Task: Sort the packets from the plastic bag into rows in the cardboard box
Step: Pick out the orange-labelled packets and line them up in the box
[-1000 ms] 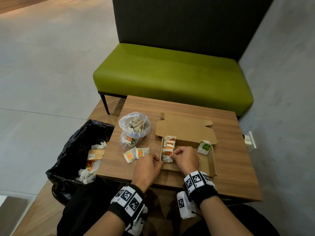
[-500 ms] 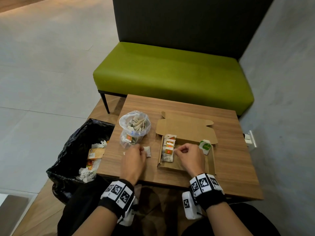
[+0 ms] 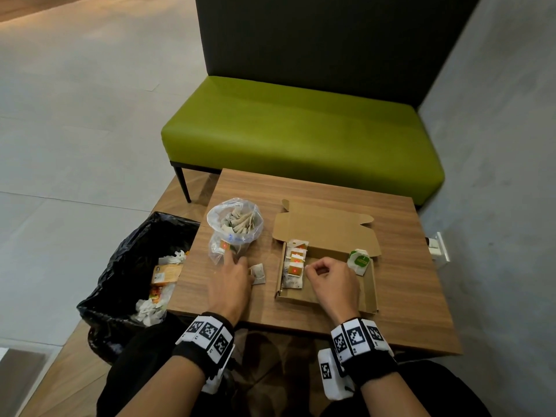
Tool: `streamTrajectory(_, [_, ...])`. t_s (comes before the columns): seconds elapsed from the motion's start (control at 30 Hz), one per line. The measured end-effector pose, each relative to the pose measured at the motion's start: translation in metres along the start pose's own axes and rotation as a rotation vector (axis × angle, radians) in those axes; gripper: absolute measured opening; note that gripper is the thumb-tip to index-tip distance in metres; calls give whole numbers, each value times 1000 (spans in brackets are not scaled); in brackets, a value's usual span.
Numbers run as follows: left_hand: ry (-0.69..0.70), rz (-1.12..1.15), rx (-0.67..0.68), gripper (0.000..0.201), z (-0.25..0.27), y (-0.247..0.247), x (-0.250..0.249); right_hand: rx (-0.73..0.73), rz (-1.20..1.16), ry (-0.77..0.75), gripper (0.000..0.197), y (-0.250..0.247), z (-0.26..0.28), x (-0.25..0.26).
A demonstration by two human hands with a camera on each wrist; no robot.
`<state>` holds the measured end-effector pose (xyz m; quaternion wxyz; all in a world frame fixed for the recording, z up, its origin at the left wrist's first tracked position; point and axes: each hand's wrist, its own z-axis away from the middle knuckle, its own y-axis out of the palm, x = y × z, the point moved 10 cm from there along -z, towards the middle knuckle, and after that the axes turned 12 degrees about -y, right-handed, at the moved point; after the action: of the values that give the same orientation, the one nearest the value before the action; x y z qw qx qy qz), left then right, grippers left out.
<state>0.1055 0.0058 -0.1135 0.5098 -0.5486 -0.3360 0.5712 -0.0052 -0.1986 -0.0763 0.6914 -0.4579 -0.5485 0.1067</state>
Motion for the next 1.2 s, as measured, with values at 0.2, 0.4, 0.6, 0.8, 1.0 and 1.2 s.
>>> streamTrajectory(0.2, [207, -16, -91, 20, 13, -32, -17, 129, 31, -347, 18, 12, 0, 57])
streamTrajectory(0.4, [495, -53, -155, 21, 32, -67, -46, 301, 212, -581, 34, 33, 6, 96])
streamTrajectory(0.6, [418, 364, -21, 34, 30, -83, -46, 120, -80, -434, 9, 10, 3, 70])
streamTrajectory(0.8, [278, 645, 170, 18, 28, -55, -52, 168, -307, -221, 12, 14, 5, 32])
streamTrajectory(1.0, [210, 676, 182, 17, 28, -40, -51, 155, -101, -250, 16, 9, 0, 23])
streamTrajectory(1.2, [-196, 482, -53, 14, -1, -47, 43, 305, 148, -162, 14, 24, -7, -8])
